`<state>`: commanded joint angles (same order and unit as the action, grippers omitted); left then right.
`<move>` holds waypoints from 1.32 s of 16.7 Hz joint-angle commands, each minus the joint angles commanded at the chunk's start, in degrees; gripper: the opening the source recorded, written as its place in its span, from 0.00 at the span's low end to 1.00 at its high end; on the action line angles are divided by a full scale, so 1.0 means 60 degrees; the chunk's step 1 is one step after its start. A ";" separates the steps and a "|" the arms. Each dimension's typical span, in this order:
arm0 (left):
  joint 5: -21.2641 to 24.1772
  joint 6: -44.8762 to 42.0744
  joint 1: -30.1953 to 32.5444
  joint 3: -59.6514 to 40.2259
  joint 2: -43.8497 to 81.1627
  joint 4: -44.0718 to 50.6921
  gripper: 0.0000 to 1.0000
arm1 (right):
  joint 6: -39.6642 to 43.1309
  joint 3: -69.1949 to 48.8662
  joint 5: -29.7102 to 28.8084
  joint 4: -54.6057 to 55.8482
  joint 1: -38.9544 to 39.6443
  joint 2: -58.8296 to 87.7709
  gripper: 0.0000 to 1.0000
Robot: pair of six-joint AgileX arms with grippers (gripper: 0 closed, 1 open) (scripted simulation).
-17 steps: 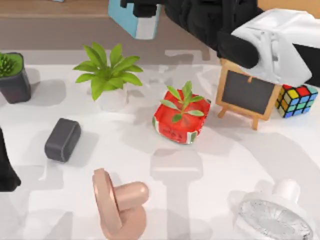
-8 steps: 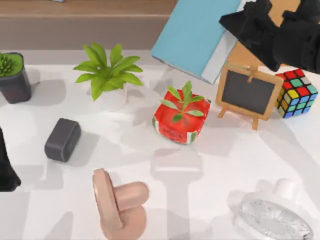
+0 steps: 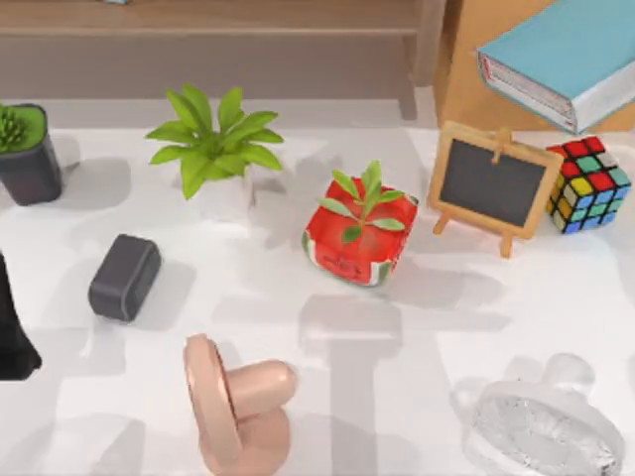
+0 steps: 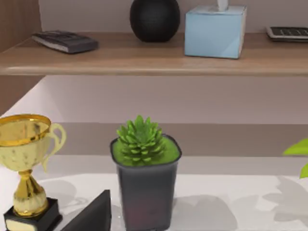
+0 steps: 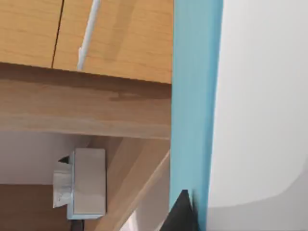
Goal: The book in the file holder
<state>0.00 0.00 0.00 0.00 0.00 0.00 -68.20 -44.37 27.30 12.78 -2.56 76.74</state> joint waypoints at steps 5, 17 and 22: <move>0.0000 0.0000 0.0000 0.0000 0.0000 0.0000 1.00 | -0.1304 0.0578 0.0236 0.1275 -0.2539 0.1533 0.00; 0.0000 0.0000 0.0000 0.0000 0.0000 0.0000 1.00 | -0.2393 -0.1201 -0.0122 0.4416 -0.4563 0.5145 0.00; 0.0000 0.0000 0.0000 0.0000 0.0000 0.0000 1.00 | -0.2401 -0.1160 -0.0114 0.4402 -0.4518 0.5124 0.00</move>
<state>0.00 0.00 0.00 0.00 0.00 0.00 -82.61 -51.33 26.62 39.19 -29.66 107.48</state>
